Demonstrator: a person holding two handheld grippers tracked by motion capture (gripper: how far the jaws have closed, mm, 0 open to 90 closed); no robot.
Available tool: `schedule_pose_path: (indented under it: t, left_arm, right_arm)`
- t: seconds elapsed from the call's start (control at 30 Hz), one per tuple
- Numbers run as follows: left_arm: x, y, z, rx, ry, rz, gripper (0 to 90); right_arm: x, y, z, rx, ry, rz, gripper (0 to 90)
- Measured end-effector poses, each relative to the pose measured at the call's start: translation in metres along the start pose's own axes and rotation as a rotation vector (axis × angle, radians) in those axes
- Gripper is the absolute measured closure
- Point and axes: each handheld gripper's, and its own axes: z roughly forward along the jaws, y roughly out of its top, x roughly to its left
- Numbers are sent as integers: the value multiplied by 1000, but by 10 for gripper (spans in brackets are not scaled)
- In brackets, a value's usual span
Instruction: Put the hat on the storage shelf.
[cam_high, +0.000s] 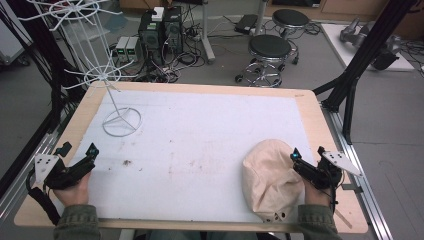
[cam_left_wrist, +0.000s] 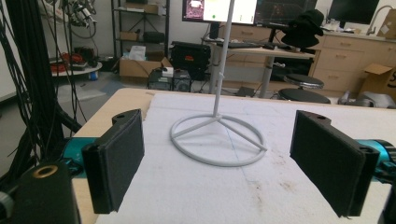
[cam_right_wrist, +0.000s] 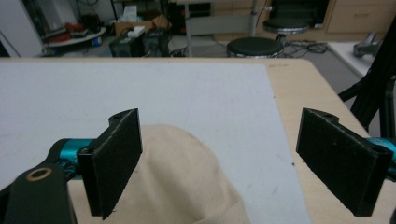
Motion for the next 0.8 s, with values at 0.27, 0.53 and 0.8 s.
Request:
schedule_pose_path:
  t: [0.27,0.53,0.8]
  left_arm:
    - [0,0,0,-4,1,-3,179]
    - [0,0,1,1,-4,0,179]
    - [-1,0,2,-3,-6,-3,179]
  right_arm:
    - [3,-4,12,124,20,-14,134]
    - [0,-4,18,174,-8,7,134]
    - [1,-6,34,313,-13,16,130]
